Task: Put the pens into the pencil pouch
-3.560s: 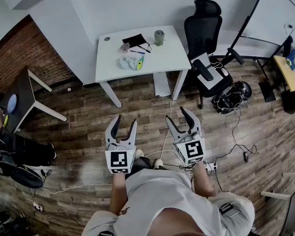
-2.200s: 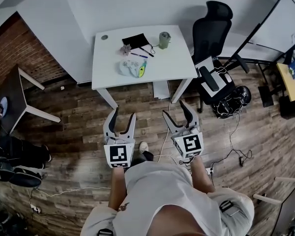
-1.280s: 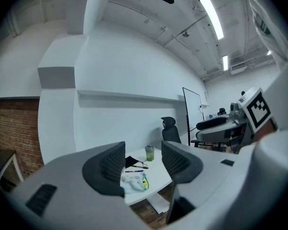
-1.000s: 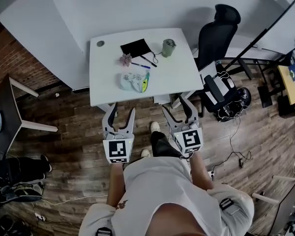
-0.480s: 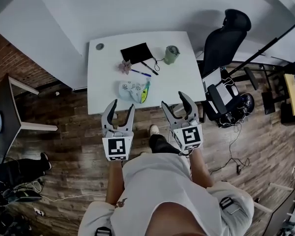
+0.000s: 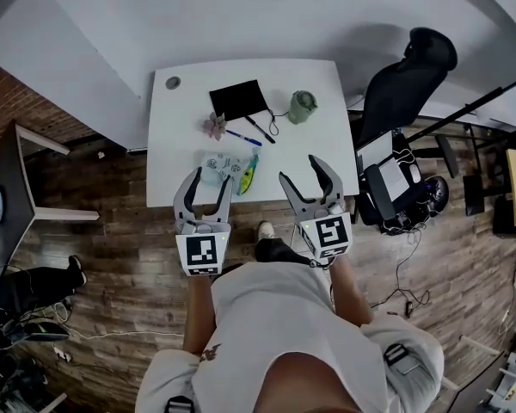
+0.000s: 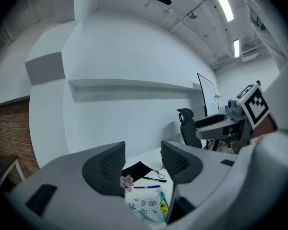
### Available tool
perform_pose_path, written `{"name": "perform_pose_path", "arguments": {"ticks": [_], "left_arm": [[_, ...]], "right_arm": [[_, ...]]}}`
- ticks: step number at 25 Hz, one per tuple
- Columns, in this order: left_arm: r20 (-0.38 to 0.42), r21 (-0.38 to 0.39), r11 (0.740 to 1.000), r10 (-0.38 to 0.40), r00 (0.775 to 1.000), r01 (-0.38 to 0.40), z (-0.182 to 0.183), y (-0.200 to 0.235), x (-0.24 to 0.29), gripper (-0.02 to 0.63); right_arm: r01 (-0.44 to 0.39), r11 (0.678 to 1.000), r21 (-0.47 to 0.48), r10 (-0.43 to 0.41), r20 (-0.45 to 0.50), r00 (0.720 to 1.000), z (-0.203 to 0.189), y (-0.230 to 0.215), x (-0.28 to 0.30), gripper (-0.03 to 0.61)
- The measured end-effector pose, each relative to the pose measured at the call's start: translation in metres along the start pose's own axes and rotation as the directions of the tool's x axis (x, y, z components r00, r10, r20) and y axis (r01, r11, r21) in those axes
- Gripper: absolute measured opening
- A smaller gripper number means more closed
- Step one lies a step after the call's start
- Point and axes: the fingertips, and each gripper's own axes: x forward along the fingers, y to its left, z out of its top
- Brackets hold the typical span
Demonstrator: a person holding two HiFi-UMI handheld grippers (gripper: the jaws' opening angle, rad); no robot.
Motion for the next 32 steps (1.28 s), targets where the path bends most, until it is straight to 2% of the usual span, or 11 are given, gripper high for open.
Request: {"name": "perform_pose_path", "arguments": {"ticks": [8, 14, 24, 32], "left_arm": [[-0.064, 0.026, 0.999, 0.048, 0.997, -0.046, -0.010, 0.006, 0.040, 0.227], [-0.130, 0.027, 0.999, 0.033, 0.991, -0.030, -0.033, 0.003, 0.067, 0.224], [-0.239, 0.001, 0.998, -0.058, 0.969, 0.060, -0.082, 0.006, 0.107, 0.219], [-0.337, -0.040, 0.984, -0.176, 0.925, 0.173, -0.130, 0.006, 0.132, 0.209]], "right_arm": [[-0.081, 0.996, 0.027, 0.082, -0.036, 0.996, -0.023, -0.026, 0.034, 0.279], [-0.113, 0.993, 0.041, 0.115, -0.069, 0.991, -0.042, -0.038, 0.057, 0.268], [-0.139, 0.989, 0.045, 0.145, -0.179, 0.973, -0.084, -0.041, 0.106, 0.262], [-0.132, 0.990, 0.044, 0.139, -0.293, 0.946, -0.123, -0.038, 0.136, 0.255]]}}
